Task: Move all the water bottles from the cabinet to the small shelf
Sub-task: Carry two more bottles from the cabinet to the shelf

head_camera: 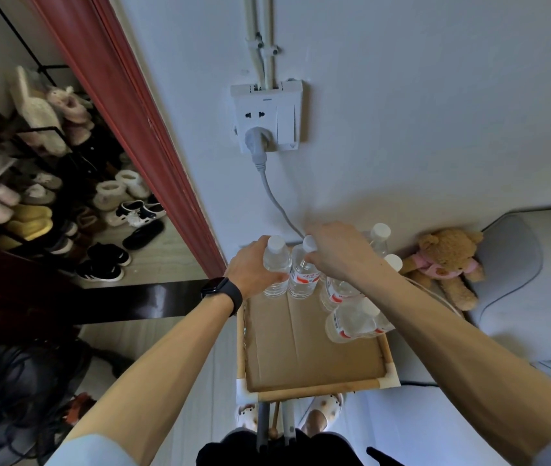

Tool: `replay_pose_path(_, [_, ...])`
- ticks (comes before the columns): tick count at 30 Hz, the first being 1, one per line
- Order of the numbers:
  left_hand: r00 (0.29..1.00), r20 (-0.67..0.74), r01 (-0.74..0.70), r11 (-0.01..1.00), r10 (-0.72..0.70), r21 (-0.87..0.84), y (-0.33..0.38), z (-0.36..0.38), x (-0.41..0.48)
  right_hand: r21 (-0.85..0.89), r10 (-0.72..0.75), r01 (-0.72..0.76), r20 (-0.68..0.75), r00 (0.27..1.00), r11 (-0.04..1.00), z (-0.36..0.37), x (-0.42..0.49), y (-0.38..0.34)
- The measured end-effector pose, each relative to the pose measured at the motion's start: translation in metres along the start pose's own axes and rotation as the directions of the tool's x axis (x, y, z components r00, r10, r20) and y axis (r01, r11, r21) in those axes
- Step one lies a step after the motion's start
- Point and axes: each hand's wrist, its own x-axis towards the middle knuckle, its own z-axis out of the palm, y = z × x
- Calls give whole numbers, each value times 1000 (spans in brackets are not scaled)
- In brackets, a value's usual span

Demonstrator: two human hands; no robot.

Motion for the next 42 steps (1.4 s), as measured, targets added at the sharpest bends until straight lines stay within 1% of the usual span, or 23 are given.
replay_pose_path(5, [1000, -26, -4, 1000, 4, 28, 1, 1, 1, 38, 21, -20, -26, 999, 999, 4, 0, 0])
replay_pose_path(10, [1000, -16, -18, 1000, 18, 17, 2, 1, 6, 17, 58, -57, -72, 996, 998, 7, -3, 1])
replay_pose_path(13, [1000, 3, -25, 1000, 25, -1, 0, 1, 7, 42, 40, -38, -43, 998, 998, 6, -1, 2])
replay_pose_path(17, [999, 12, -39, 999, 39, -15, -2, 1, 7, 26, -6, 7, -23, 1000, 1000, 4, 5, 3])
replay_pose_path(21, [999, 26, -40, 999, 40, -21, -5, 2, 6, 24, 5, -4, -24, 1000, 1000, 4, 7, 2])
replay_pose_path(26, [999, 26, -34, 999, 34, -22, -11, 5, 5, 60, 49, -47, -24, 999, 997, 4, 9, 1])
replay_pose_path(33, [999, 25, -30, 999, 31, -34, -15, 6, 7, 63, -30, 29, 4, 1000, 998, 3, 10, 3])
replay_pose_path(42, [998, 25, -64, 997, 65, -40, -15, 6, 7, 94, -3, 1, 24, 1000, 996, 2, 7, 4])
